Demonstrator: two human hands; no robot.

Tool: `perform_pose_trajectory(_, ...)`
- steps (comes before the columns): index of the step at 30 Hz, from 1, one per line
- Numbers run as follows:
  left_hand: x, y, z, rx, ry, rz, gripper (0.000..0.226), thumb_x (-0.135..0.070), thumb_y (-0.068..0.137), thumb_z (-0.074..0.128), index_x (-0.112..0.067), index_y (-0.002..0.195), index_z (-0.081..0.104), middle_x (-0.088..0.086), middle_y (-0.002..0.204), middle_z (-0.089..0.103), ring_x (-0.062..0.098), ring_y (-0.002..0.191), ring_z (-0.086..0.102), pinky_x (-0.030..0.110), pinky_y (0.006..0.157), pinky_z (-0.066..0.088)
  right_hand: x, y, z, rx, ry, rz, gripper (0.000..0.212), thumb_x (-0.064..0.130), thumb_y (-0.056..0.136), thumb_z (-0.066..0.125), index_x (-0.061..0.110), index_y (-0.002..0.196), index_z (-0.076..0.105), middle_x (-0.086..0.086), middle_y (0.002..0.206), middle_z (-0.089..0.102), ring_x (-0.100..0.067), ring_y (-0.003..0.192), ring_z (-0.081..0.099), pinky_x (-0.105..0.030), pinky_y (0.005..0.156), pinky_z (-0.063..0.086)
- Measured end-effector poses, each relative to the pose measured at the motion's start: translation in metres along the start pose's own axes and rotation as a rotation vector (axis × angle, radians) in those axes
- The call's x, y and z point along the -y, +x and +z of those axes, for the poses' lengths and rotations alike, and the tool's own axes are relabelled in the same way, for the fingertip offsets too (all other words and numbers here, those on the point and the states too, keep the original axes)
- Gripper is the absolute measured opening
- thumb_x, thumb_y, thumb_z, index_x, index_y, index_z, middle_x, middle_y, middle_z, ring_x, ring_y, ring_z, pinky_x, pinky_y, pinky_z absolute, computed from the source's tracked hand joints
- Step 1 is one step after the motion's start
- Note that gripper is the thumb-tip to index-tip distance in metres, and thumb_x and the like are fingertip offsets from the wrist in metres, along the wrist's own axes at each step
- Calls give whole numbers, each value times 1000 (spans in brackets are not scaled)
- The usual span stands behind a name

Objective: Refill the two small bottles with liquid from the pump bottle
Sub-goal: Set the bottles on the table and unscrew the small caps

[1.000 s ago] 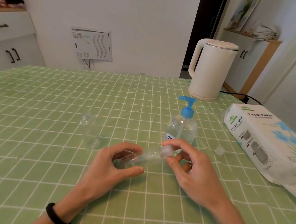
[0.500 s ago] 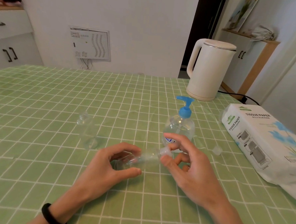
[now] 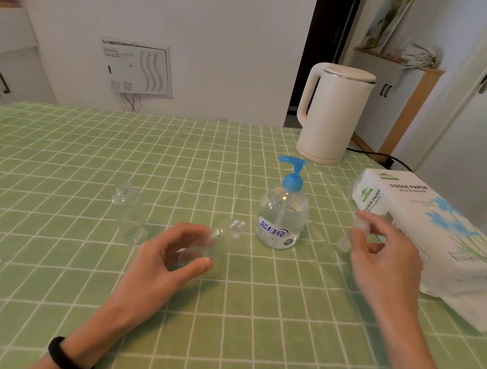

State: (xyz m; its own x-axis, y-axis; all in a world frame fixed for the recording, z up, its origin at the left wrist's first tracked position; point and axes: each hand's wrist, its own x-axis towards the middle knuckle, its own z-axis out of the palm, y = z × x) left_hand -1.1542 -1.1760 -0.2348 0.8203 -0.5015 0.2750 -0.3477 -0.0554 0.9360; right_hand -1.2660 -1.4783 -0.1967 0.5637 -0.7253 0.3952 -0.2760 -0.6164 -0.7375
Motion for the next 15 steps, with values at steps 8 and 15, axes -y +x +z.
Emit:
perform_pose_trajectory(8,-1,1,0,-35,-58,-8,39,-31,75,81,-40,112,69,-5,122,75,17,116,73,22,95,59,-19,5,4,182,-330,93,37,23,98,69,27,134,72,-4,121,77,-28,82,72,-41,83,59)
perform_pose_trajectory(15,-1,0,-1,-35,-63,10,39,-31,79,80,-41,114,69,-5,124,75,19,116,73,20,94,58,-27,7,4,152,-344,115,35,19,99,62,21,132,75,-9,104,81,-18,63,61,-28,64,43)
